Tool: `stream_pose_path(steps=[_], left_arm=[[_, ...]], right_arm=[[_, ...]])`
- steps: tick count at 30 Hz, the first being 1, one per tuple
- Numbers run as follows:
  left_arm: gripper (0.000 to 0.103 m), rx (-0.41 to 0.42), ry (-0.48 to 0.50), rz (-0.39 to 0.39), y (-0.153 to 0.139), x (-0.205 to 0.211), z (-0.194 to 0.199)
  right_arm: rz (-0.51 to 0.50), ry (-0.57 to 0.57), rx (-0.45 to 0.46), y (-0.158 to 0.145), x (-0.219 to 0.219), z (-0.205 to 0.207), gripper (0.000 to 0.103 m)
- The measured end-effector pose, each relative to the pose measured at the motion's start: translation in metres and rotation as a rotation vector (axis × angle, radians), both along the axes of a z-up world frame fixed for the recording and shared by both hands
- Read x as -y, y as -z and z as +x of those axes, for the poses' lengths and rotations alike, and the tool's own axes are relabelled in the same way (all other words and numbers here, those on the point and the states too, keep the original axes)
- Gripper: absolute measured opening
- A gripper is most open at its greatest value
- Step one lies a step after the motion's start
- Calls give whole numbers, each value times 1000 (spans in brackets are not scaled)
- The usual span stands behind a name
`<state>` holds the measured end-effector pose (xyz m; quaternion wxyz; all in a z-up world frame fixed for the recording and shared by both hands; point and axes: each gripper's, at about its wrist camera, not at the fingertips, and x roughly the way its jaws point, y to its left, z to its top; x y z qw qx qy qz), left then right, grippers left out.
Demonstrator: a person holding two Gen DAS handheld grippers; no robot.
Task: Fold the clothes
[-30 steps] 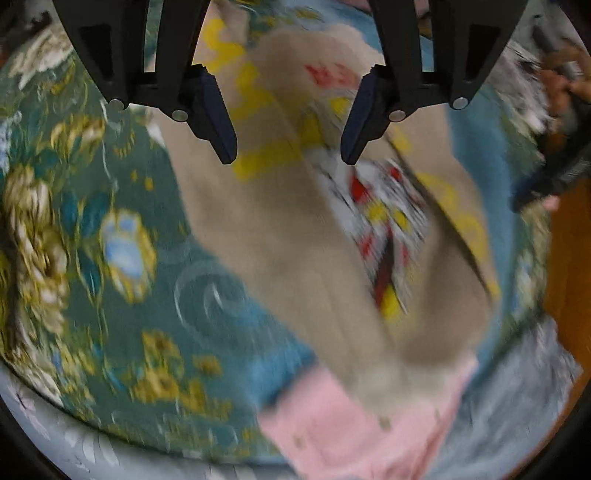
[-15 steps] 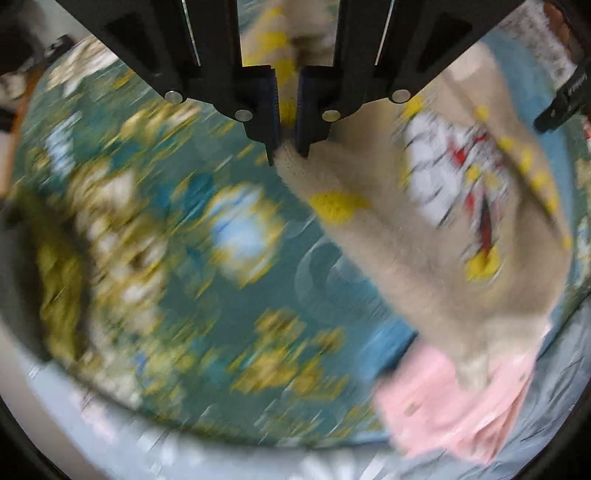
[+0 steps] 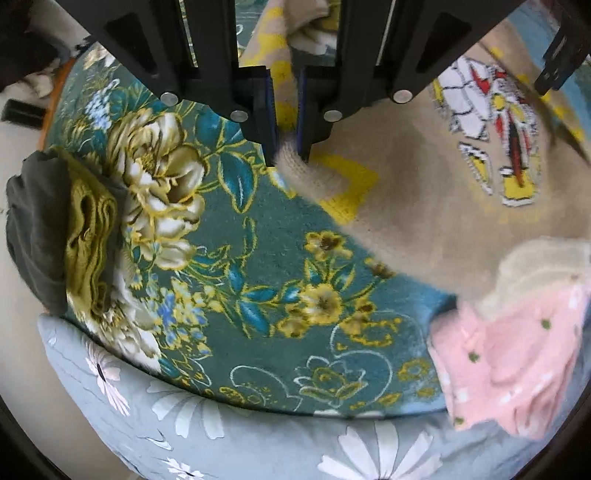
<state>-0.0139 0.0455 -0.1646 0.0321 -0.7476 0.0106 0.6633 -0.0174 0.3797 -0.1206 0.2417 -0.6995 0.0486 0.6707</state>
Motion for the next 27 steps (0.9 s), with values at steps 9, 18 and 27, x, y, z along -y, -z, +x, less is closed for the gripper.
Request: stream_pose_path(steps=[9,18,27], left_arm=[[11,-46,16,-69,0,26,-17],[6,-148,31,-78,-11,124,-60],[12,-115,124,-104,26,146,-119]], right_arm=[[-26,7,-118,-54,19,41,14],[-124,59,-104,-49,61,61,14],[-124,67,-57,-52,80,73,14]])
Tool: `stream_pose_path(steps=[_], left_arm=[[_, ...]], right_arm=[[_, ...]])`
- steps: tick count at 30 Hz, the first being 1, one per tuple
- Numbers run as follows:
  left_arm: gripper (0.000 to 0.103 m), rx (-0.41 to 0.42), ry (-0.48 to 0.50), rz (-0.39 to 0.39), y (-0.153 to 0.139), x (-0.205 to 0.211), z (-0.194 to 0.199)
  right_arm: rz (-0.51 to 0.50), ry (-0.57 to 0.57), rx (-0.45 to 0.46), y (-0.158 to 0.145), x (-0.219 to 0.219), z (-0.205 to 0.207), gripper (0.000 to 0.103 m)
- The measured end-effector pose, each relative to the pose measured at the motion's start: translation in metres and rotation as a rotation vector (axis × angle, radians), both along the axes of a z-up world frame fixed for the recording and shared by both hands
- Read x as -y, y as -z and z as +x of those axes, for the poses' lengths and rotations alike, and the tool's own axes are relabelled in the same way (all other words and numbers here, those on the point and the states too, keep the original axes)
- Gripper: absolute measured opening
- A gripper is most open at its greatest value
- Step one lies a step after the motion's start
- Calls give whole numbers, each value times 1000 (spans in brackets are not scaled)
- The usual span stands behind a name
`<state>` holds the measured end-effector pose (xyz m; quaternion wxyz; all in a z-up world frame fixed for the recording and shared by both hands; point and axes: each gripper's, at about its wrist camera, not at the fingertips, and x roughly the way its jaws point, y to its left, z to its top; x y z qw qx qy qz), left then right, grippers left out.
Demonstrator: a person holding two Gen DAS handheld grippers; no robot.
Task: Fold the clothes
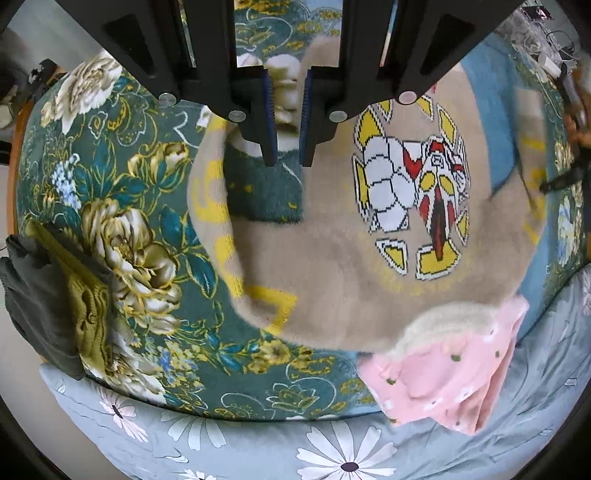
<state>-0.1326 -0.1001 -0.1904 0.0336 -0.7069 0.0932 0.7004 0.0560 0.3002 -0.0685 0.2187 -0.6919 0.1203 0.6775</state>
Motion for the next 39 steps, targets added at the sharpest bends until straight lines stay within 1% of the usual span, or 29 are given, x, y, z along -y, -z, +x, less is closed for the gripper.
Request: stream_pose_path(steps=[1,3,4,5,7,9,11,12,13,17,18,19,21,22,23,25,27,30,31,32,33,34,35,36,37,39], left_arm=[[13,9,-29,8,2,2,-5],[13,2,-138,58,-4,13,-15],[16,-12,-183,85,-10,19,-15],[18,-33,-212,116,-17,25,-10],[25,-75,-268,178,-33,36,-1],[29,-97,-266,262,-43,39,23],[29,-57,-235,305,-33,32,39],[29,-15,-205,315,-23,24,52],[29,26,-176,324,-13,17,64],[30,180,-80,291,28,-14,113],[32,220,-65,286,39,-21,125],[37,240,-67,288,44,-24,131],[43,279,-73,293,55,-29,143],[43,280,-82,290,58,-29,144],[44,282,-92,287,62,-30,146],[48,285,-111,282,68,-31,148],[48,293,-133,286,71,-30,145],[48,302,-139,289,73,-30,141],[46,302,-138,293,73,-30,140],[44,303,-141,302,73,-30,140],[35,308,-148,322,74,-30,139],[23,314,-156,338,74,-31,138],[21,315,-158,336,73,-33,137],[17,315,-159,335,72,-35,136],[14,311,-153,326,71,-38,136],[13,296,-135,300,66,-44,138]], right_arm=[[-1,-1,0,-2,1,2,14],[-6,-6,1,-4,2,5,14],[-11,-5,3,-3,3,7,14],[-27,8,2,0,2,10,14],[-58,36,2,7,1,15,14],[-92,65,2,14,0,19,14],[-154,107,2,31,1,26,14],[-178,123,9,40,2,28,16],[-203,140,19,50,3,31,20],[-256,204,83,90,7,43,27],[-260,214,96,97,7,46,32],[-262,222,105,103,7,48,37],[-271,241,113,114,5,53,43],[-281,254,118,119,3,55,46],[-295,268,124,126,1,57,47],[-312,282,132,136,-2,60,48],[-327,287,143,145,-3,61,48],[-363,301,143,157,-3,64,48],[-373,307,141,159,-3,65,48],[-381,314,138,161,-3,66,47],[-390,325,133,161,-3,68,45],[-399,337,129,162,-4,69,39],[-409,343,126,161,-4,70,35],[-408,335,127,159,-4,71,26],[-407,327,127,157,-3,72,20],[-403,308,127,153,-1,73,13]])
